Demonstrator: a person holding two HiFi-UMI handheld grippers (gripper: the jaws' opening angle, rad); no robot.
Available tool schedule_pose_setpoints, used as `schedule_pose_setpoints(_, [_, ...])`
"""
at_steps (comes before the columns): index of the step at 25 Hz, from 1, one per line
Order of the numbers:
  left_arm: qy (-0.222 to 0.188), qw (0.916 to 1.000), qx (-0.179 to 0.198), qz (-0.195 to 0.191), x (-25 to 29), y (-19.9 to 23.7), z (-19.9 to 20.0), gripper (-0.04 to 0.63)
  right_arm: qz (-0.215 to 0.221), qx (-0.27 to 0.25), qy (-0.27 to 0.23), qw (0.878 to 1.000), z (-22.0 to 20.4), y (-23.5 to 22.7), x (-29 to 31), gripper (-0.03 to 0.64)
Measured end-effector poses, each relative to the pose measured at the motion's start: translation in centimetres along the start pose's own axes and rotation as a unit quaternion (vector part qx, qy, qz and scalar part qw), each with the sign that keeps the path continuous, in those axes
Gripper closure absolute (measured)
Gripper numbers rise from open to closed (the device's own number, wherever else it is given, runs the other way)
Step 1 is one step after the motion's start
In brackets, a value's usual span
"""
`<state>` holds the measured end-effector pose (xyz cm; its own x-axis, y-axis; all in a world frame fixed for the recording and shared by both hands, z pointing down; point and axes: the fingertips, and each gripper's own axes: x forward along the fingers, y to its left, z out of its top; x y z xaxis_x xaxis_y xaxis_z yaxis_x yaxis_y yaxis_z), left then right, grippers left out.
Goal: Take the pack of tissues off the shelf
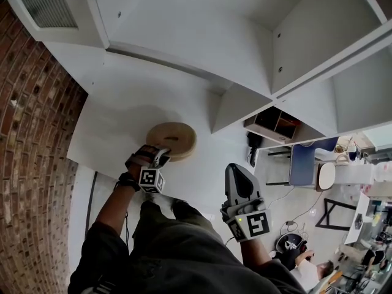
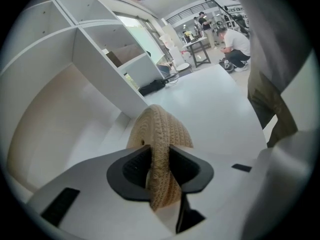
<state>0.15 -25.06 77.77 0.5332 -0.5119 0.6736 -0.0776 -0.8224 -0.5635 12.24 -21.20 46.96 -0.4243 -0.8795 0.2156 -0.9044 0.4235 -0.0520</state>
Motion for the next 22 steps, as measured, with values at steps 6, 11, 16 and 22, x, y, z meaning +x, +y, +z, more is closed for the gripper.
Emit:
schedule_pose_setpoints(6, [0.014, 0.9997, -0.009, -0.016, 1.6, -0.7, -0.2, 0.467, -0.003, -0.001, 0.007, 1.0, -0.5, -0.4, -0.5, 0.617])
schedule_pose_setpoints(11, [0.038, 0.998, -0.018, -0.047, 2.6, -2.5, -2.0, 0.448, -0.004, 0.0, 0.008, 1.0, -0.5, -0.3, -0.9, 0.617])
schedule_pose_setpoints(16, [0.036, 0.996, -0.067, -0.048, 2.5, -2.3, -1.9, 0.409, -0.004, -0.004, 0.006, 1.0, -0.3, -0.5, -1.1, 0.617])
schedule_pose_setpoints(22, [0.002, 0.9771, -0.209, -0.036, 0.1, -0.8, -1.5, 0.399, 0.005, -0.006, -0.003, 1.0, 0.3, 0.1, -0.8, 0.617])
